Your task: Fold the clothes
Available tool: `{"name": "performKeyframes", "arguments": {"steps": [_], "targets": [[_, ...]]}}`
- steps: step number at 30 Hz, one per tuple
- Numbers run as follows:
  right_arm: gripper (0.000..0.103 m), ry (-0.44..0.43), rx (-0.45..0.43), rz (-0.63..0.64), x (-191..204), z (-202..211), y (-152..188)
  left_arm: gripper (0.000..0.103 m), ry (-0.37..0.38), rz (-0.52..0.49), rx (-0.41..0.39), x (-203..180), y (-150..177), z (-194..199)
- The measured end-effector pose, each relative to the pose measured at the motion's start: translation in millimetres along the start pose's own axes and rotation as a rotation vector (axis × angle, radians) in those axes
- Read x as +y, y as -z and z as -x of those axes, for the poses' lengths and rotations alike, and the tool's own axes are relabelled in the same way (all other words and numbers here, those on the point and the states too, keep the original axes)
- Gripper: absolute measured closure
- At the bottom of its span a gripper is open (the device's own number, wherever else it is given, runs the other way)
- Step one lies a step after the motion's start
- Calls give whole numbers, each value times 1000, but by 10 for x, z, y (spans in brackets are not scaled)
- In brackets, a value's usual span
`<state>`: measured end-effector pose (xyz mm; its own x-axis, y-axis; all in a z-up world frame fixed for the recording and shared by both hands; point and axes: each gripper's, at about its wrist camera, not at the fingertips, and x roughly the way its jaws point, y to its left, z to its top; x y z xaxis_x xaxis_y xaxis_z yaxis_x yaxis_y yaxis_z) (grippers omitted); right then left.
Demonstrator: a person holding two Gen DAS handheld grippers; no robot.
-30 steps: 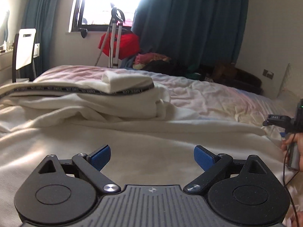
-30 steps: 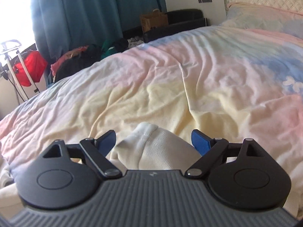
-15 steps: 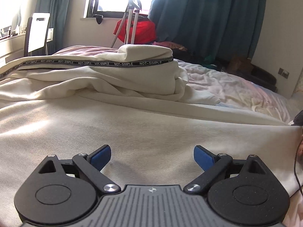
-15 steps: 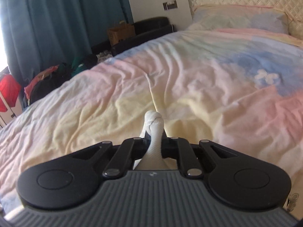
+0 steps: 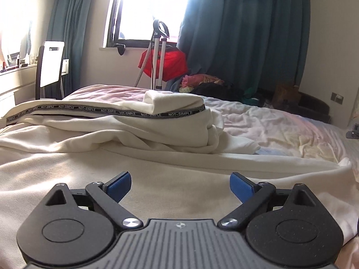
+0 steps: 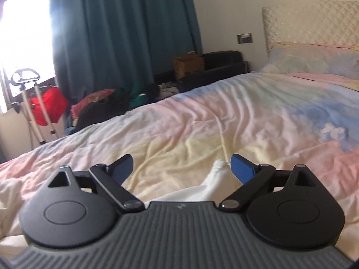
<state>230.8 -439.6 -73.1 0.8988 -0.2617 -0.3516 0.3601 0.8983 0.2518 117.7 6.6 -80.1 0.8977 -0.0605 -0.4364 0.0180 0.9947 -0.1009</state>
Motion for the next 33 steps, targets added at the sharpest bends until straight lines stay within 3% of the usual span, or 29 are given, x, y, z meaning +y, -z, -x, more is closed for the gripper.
{"name": "performKeyframes", "arguments": {"steps": [4, 11, 13, 16, 21, 29, 33], "targets": [[8, -169, 78, -86, 181, 288, -64, 6, -15, 27, -16, 69, -28, 191], [9, -309, 162, -112, 499, 484, 134, 5, -34, 53, -63, 142, -91, 521], [9, -327, 188, -97, 589, 469, 228, 5, -40, 59, -76, 158, -122, 583], [20, -333, 216, -24, 765, 440, 351, 5, -41, 79, -84, 206, -166, 633], [20, -371, 276, -3, 993, 379, 566, 5, -87, 87, -51, 285, -226, 618], [20, -454, 423, 46, 1615, -76, 946, 5, -78, 230, 82, 648, -290, 420], [20, -431, 413, 6, 1952, -422, 1026, 4, -74, 232, 54, 778, -287, 366]]}}
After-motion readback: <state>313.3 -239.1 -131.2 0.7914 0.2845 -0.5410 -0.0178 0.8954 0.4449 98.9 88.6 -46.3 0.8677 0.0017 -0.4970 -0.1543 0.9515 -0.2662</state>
